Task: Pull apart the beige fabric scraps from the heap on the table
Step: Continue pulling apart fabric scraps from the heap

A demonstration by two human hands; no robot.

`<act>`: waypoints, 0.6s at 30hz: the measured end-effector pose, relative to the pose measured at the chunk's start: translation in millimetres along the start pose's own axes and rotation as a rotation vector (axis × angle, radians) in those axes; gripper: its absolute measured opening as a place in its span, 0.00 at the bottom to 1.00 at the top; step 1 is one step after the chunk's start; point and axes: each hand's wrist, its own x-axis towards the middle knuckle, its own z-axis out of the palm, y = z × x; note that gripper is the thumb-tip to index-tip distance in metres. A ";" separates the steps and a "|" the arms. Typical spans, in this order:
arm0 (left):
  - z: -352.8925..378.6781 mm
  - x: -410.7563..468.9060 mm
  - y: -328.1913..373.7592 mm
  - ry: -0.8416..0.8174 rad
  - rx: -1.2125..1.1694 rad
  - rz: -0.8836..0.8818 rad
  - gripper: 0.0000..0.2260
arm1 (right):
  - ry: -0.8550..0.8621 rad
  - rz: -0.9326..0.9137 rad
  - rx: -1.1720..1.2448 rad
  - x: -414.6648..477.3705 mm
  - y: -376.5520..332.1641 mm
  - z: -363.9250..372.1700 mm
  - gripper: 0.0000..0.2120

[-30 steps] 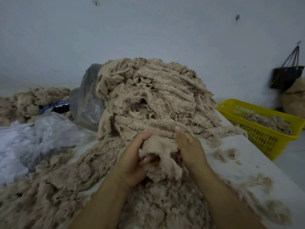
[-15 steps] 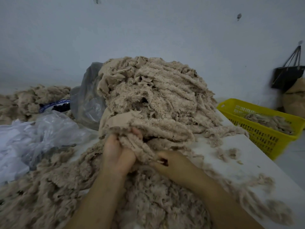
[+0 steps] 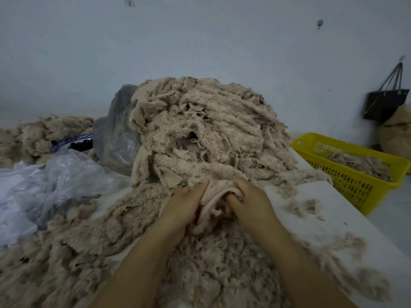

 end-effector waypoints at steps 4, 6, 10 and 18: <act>-10.2 -3.3 8.3 -0.153 -0.379 -0.069 0.19 | -0.027 0.060 -0.040 2.3 10.8 -1.9 0.12; -15.1 -2.0 9.8 -0.184 -0.579 -0.080 0.22 | 0.011 0.140 -0.052 5.3 18.0 -1.9 0.14; -33.7 4.4 9.7 -0.110 -1.003 -0.051 0.19 | 0.201 0.406 0.200 11.6 32.8 -11.1 0.12; -31.8 8.0 2.6 -0.103 -1.054 -0.050 0.25 | -0.290 0.049 0.072 2.4 22.5 -7.4 0.21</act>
